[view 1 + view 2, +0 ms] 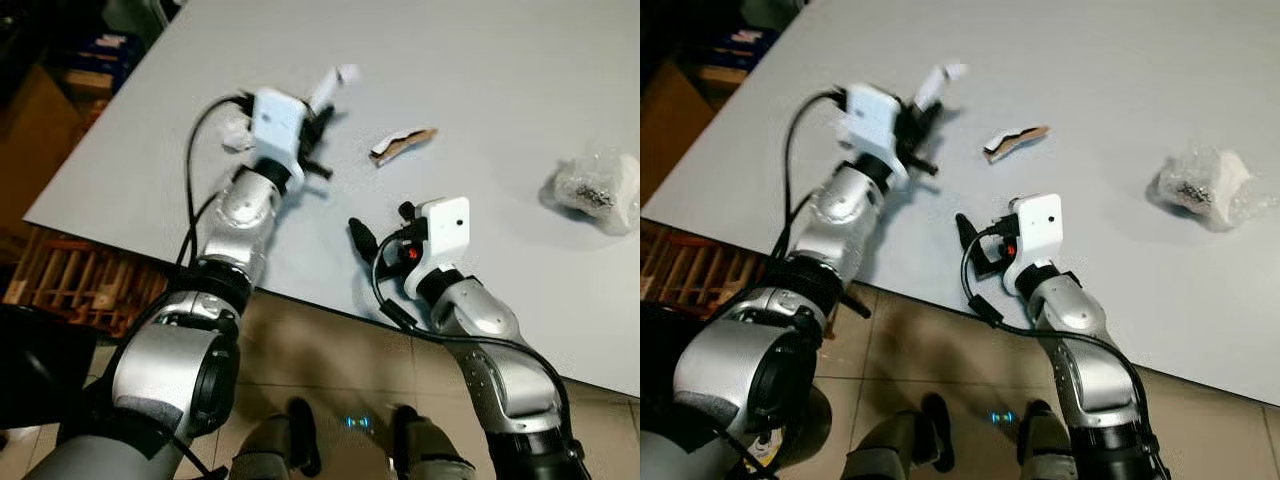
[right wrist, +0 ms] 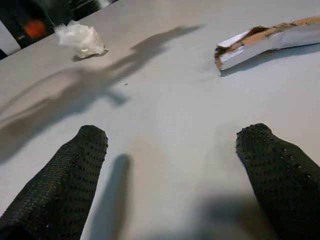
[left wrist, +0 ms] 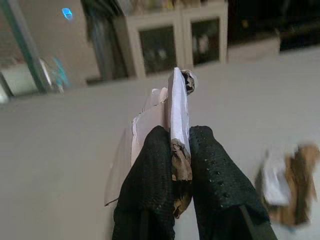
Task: Picking trash to rubbish bin
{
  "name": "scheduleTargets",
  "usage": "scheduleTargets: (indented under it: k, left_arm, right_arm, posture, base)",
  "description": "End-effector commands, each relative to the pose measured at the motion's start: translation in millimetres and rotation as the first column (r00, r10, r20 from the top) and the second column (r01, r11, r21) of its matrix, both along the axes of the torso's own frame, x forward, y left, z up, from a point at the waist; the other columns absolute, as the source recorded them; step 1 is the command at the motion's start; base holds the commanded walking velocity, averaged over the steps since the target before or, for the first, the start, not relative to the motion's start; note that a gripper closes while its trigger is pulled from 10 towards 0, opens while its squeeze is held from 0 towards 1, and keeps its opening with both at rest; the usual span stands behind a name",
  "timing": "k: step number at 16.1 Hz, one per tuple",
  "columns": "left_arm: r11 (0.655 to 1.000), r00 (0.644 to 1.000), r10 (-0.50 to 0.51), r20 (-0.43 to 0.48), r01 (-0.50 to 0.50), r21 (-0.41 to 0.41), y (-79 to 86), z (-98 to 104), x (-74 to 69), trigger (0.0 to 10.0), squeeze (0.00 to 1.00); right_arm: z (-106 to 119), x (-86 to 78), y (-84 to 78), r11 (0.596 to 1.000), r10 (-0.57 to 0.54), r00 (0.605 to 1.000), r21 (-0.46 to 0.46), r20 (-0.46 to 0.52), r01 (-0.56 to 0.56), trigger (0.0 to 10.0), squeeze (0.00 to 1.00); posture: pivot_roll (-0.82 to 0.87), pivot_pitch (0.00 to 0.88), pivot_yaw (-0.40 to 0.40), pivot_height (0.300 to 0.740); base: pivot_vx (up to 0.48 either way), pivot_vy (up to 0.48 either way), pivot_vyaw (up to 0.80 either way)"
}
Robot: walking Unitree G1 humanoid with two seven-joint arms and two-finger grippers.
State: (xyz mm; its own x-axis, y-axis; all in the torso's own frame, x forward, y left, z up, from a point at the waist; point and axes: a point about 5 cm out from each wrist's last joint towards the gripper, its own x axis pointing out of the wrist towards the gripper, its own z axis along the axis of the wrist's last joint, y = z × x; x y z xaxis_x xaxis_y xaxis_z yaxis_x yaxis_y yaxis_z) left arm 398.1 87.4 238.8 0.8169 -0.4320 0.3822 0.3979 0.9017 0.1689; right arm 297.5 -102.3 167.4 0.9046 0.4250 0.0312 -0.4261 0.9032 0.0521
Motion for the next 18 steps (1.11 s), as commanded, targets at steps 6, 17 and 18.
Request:
scheduleTargets:
  k: [6,17,18]
  left_arm:
    - [0.983,0.989,0.132,0.069,-0.121,-0.141,24.8,-5.3,-14.6,10.0,0.00]
    - [0.973,0.977,0.209,0.032,-0.205,-0.107,23.7,-35.2,-52.9,10.0,0.00]
    - [0.970,0.975,0.221,0.023,-0.218,-0.104,25.7,-37.3,-54.2,10.0,0.00]
  right_arm:
    - [5.2,21.3,-7.8,0.999,-0.051,0.997,0.007,0.049,0.051,10.0,0.00]
    - [26.3,38.0,-34.5,0.973,-0.232,0.957,0.051,0.177,0.226,10.0,0.00]
    - [26.8,40.1,-40.0,0.960,-0.279,0.944,0.068,0.175,0.271,10.0,0.00]
  posture:
    - [-0.12,0.130,0.140,0.740]
    - [-0.09,0.094,0.118,0.740]
    - [-0.09,0.091,0.116,0.740]
  base:
    - [0.000,0.000,0.00]
    - [0.000,0.000,0.00]
    - [0.000,0.000,0.00]
